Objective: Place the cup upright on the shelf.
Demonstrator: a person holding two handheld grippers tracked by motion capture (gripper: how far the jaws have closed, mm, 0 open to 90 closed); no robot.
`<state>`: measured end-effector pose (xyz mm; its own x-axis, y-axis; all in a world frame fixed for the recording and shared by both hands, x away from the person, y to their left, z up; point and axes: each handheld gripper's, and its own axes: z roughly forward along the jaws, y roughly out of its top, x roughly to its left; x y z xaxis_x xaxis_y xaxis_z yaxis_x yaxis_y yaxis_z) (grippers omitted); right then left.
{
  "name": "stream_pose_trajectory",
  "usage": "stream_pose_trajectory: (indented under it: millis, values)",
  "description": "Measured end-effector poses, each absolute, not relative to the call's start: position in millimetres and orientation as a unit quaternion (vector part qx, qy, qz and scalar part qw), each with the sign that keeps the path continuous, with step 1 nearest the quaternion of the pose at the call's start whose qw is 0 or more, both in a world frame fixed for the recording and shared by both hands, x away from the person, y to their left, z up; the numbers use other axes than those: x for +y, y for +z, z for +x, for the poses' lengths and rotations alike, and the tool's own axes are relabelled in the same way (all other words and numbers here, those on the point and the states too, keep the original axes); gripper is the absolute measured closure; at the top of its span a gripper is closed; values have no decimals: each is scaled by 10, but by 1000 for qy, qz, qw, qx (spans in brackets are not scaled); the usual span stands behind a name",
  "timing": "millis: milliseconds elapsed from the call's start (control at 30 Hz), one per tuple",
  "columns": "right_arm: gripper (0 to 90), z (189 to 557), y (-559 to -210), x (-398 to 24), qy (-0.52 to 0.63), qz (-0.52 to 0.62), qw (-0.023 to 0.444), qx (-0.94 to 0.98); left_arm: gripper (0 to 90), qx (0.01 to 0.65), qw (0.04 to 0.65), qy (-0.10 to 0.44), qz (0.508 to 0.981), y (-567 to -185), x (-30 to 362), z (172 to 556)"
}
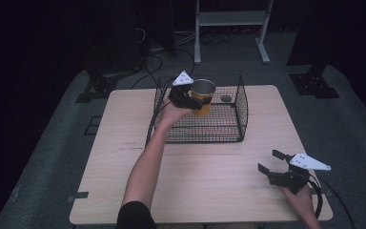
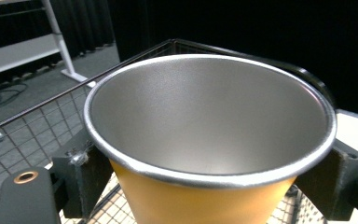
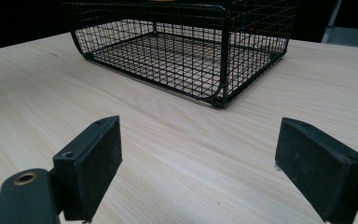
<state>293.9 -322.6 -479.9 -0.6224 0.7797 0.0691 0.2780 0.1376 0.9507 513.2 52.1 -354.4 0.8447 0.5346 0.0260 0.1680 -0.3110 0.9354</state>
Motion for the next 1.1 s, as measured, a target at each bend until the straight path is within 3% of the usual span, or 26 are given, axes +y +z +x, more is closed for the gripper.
stream_pose_trajectory:
  millis: [1100]
  values:
    - [136,2940,-4800,-3229,547,365,228,718,140,225,483,137,835,-3839,365,5388]
